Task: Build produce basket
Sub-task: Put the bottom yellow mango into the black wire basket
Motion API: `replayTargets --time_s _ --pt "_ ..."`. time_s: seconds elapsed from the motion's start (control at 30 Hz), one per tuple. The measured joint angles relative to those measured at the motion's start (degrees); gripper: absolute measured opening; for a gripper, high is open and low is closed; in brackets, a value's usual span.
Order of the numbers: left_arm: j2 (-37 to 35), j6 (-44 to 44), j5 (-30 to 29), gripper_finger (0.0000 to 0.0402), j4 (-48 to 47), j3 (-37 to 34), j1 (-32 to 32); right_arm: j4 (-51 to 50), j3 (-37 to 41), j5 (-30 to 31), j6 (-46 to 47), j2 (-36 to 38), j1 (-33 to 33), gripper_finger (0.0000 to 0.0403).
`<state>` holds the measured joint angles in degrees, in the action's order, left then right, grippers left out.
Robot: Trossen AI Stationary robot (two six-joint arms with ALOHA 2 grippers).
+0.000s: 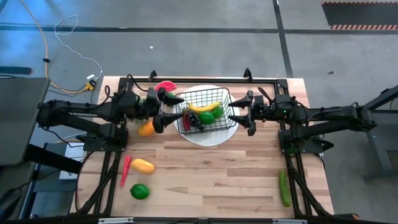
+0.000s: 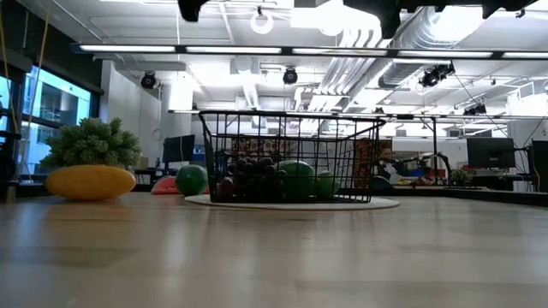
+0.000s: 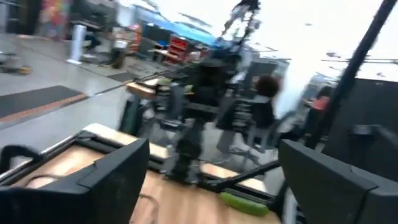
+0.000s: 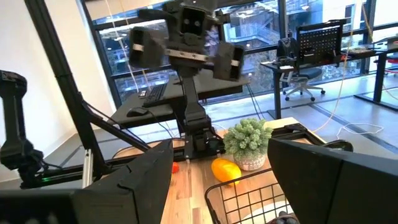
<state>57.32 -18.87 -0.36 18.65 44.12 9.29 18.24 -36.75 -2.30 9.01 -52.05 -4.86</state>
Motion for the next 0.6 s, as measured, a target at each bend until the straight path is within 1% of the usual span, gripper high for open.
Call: replayTargets --time_s 0.07,0.17,0.3,0.43,0.5,0.6 --pt "0.3 0.7 1.2 0.0358 -2.3 1.8 -1.8 0.0 0.0 0.4 0.2 0.0 0.0 0.0245" --pt "1.1 2.7 1.2 0.0362 -11.8 5.9 -5.1 0.0 0.0 0.4 1.2 0.0 0.0 0.0245" --pt "2.7 3.4 1.3 0.0361 -28.8 13.3 -10.6 0.0 0.0 0.4 1.4 0.0 0.0 0.0245" --pt "4.9 3.4 1.6 0.0362 -48.4 19.6 -18.7 -0.1 0.0 0.4 1.4 0.0 0.0 0.0245" --pt "5.8 1.9 1.3 0.0361 -55.2 20.6 -22.9 -0.2 0.0 0.4 1.4 0.0 0.0 0.0245" --pt "7.3 -2.4 1.2 0.0361 -61.5 20.4 -28.8 -0.4 0.0 0.4 1.5 0.0 0.0 0.0245"
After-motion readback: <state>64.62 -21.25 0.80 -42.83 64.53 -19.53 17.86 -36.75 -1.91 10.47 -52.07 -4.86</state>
